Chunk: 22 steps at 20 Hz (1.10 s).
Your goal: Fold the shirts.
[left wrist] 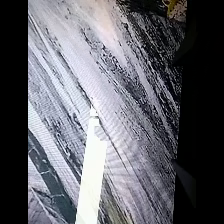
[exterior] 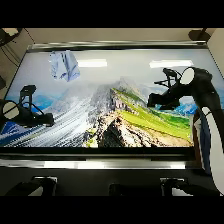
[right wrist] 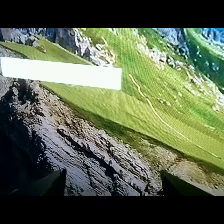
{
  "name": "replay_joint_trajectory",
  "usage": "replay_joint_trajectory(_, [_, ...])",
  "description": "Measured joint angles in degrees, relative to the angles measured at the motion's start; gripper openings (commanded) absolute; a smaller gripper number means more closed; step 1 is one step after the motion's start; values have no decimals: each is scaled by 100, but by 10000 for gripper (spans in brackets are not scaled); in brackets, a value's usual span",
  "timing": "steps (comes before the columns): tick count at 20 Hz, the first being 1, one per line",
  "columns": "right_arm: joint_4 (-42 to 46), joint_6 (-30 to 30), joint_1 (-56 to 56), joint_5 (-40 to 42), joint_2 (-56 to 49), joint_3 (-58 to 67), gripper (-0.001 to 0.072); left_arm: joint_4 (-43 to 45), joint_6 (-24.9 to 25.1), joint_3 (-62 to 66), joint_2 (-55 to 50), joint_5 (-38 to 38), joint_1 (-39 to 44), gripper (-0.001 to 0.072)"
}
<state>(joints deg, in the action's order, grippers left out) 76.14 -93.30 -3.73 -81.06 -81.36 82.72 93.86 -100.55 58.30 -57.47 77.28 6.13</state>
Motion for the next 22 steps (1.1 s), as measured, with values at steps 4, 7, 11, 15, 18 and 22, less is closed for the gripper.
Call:
replay_joint_trajectory(4, [0,0,0,0,0,0,671,0,-2,0,0,0,0,681])
replay_joint_trajectory(7, [0,0,0,0,0,0,671,-2,-2,0,0,0,0,682])
replay_joint_trajectory(11, [0,0,0,-2,0,0,671,0,0,0,0,0,0,682])
replay_joint_trajectory(15, [0,0,0,0,0,0,671,0,-2,0,0,0,0,682])
replay_joint_trajectory(18, [0,0,0,0,0,0,671,0,-2,0,0,0,0,681])
replay_joint_trajectory(22, [0,0,0,0,0,0,671,-9,-2,0,0,-157,0,682])
